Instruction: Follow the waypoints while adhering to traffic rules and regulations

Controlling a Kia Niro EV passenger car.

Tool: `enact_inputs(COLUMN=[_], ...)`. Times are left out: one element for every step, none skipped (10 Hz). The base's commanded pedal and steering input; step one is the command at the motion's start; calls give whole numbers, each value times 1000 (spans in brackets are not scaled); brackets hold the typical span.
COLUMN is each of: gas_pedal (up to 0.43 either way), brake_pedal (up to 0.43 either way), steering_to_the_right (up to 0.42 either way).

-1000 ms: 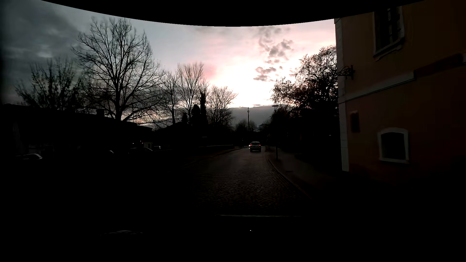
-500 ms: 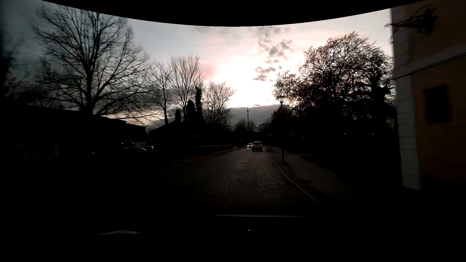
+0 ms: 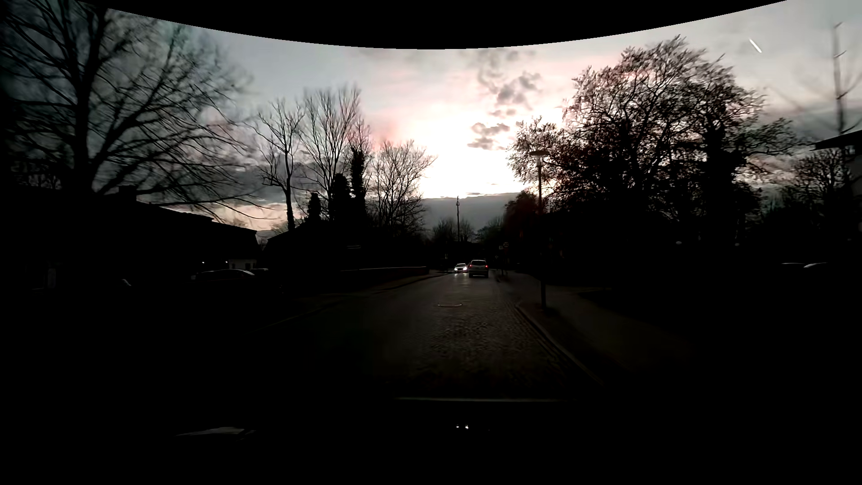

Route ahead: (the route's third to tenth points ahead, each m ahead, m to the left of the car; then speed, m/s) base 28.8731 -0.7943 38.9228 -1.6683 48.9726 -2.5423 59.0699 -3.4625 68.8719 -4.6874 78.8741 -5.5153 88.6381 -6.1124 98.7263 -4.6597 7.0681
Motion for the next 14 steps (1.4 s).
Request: enact_inputs(gas_pedal=[28, 28, 39, 39, 47, 59, 67, 67, 59, 59, 59, 59, 59, 59], brake_pedal=[0, 0, 0, 0, 0, 0, 0, 0, 0, 0, 0, 0, 0, 0], steering_to_the_right=[9, 10, 11, 11, 11, 11, 15, 17, 18, 18, 18, 19, 23, 24])
